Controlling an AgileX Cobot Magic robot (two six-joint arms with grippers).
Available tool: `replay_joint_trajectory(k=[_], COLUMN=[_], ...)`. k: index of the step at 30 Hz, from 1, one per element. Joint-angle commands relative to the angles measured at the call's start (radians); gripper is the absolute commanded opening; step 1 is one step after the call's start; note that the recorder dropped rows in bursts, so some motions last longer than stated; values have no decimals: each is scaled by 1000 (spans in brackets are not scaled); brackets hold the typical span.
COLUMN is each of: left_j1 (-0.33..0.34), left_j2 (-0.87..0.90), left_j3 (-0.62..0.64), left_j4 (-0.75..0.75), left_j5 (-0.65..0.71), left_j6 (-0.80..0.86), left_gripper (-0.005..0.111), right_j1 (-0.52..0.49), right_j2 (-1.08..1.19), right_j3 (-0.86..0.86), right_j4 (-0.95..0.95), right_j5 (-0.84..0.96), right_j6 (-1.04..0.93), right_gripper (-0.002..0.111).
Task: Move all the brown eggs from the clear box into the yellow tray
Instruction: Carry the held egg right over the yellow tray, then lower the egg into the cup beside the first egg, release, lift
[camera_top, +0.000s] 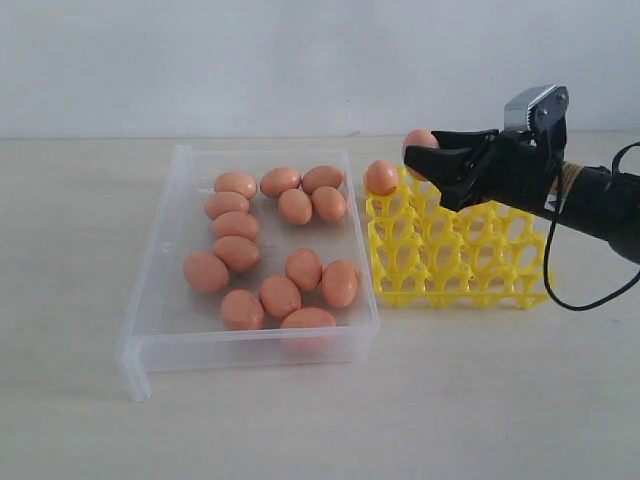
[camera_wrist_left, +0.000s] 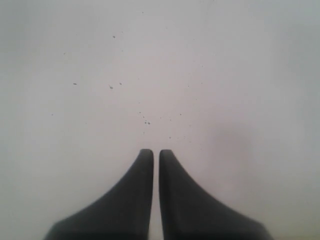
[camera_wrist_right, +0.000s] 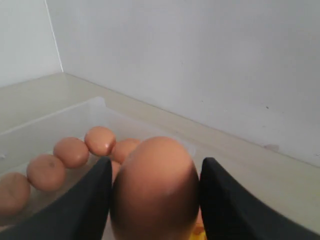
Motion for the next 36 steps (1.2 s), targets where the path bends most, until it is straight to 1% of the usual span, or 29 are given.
replay_joint_trajectory(k=[1, 12, 19, 27, 36], left_j1=[-4, -4, -4, -4, -4], left_j2=[-3, -3, -3, -3, -3], left_j3=[5, 5, 5, 5, 5], left_j4=[-8, -8, -8, -8, -8], left_j5=[4, 4, 6, 6, 6], left_j6=[-4, -4, -4, -4, -4], left_gripper=[4, 4, 4, 4, 4], right_j1=[-48, -47, -47, -45, 18], right_j2=[47, 172, 222, 255, 255], right_j3=[-49, -199, -253, -289, -291], right_j4=[-7, -22, -14, -12, 15], right_j5=[-17, -17, -17, -17, -8], right_j6=[21, 68, 70, 74, 24], right_gripper=[0, 0, 0, 0, 0])
